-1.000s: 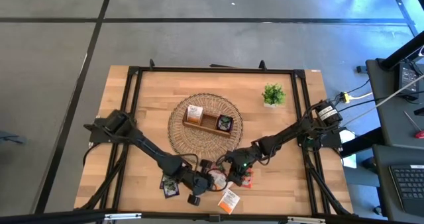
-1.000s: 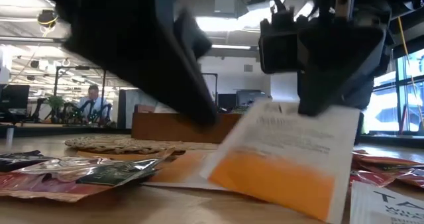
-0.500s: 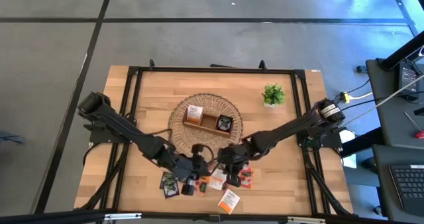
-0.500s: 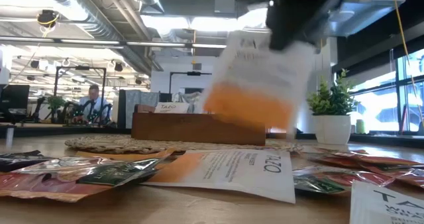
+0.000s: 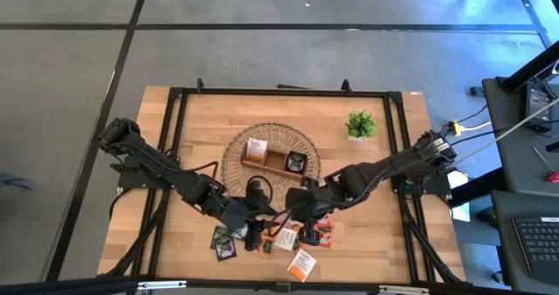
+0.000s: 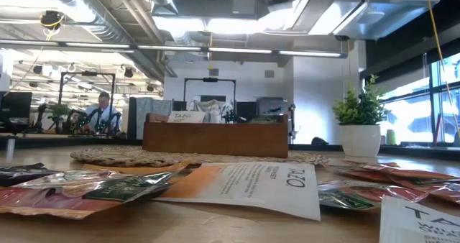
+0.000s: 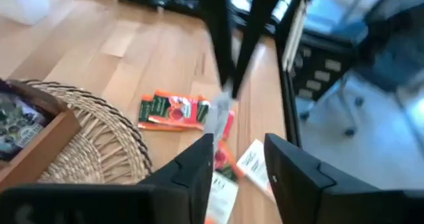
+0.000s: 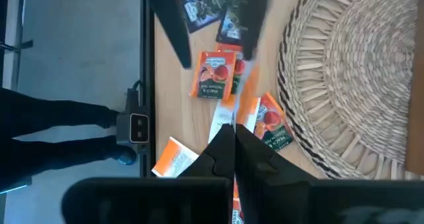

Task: Pick & Place Tea
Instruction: Put the white tea bag into the left section of the wooden organizer

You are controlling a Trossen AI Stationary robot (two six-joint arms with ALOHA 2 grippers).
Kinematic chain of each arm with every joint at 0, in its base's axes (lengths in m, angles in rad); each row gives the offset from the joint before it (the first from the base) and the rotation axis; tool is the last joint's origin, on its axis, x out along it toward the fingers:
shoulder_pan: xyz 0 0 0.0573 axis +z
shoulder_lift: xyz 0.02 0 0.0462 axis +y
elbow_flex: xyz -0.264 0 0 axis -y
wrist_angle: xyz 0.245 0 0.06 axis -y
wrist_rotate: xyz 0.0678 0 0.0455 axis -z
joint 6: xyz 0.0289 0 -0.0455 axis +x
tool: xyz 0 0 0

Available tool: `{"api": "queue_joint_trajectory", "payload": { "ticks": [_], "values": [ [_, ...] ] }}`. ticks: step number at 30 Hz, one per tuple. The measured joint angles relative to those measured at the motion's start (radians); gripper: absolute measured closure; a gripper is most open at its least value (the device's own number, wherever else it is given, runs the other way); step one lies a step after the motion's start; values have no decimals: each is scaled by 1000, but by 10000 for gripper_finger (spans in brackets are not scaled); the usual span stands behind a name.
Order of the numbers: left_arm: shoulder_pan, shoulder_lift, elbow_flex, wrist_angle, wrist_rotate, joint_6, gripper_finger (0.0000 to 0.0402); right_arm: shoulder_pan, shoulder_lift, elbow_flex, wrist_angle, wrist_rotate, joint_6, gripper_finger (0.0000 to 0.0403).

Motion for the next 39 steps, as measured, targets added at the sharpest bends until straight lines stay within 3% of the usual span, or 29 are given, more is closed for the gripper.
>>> {"api": "queue_joint_trajectory", "payload": {
  "ticks": [5,15,27,33,39],
  "values": [
    [0,0,0,41,30,-7,252,8,0,17,-12,-10,29,399],
    [0,-1,1,58,50,-6,256,17,6,17,-50,-11,50,398],
    [0,-1,1,58,49,-6,258,42,6,17,75,-1,13,397],
    [0,-1,1,58,102,-6,259,27,6,16,76,0,-3,397],
    [0,-1,1,77,77,-6,263,25,6,16,76,-1,-6,397]
  ]
}}
